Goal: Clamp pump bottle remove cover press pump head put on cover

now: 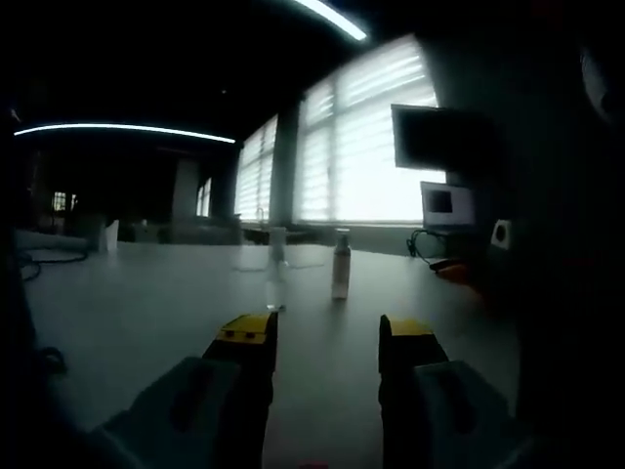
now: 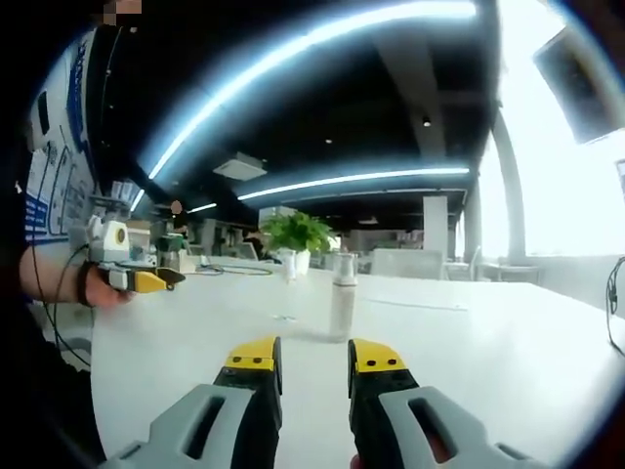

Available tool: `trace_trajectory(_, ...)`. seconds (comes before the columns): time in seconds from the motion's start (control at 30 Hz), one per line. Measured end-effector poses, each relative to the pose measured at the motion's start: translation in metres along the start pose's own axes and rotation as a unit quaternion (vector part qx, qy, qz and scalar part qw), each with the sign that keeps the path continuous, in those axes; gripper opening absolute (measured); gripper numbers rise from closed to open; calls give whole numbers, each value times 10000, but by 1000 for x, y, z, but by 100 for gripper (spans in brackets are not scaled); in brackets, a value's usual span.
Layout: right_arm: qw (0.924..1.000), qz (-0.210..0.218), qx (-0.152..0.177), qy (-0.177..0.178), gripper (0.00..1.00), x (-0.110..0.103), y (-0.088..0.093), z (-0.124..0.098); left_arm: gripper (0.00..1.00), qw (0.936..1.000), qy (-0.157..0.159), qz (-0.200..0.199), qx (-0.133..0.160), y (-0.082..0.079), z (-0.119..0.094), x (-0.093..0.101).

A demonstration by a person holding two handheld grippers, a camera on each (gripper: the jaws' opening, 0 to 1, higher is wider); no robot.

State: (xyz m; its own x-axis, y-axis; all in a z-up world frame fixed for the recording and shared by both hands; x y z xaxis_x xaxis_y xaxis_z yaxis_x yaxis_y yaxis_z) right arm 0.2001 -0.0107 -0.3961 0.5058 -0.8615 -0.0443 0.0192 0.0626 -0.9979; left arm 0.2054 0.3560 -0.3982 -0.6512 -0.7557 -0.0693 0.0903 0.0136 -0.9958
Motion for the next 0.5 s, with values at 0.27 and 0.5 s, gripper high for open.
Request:
trace_trajectory(0.27,10000,-50,-5,-17,22,-3,0,-1,33,10000,-8,16,76,2,0,-10)
trace_trajectory(0.5,10000,-44,-9,-43,21,-3,0,-1,34,10000,-10,-53,26,-1,4,-4)
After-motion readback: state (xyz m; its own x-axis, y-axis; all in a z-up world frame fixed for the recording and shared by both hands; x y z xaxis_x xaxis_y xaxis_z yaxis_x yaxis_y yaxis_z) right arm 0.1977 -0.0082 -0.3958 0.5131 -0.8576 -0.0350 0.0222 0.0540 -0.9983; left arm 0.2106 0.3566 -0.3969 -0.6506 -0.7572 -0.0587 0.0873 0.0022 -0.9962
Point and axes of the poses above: the point that each gripper's makers call its tool centre point, and the gripper's own axes: z roughly forward along the fingers, x roughly to its right, y roughly out of its underside, the point moved 10 cm from there along -z, roughly backward along the fingers, and after that the axes turned 6 degrees about z, right-handed, at the moved point
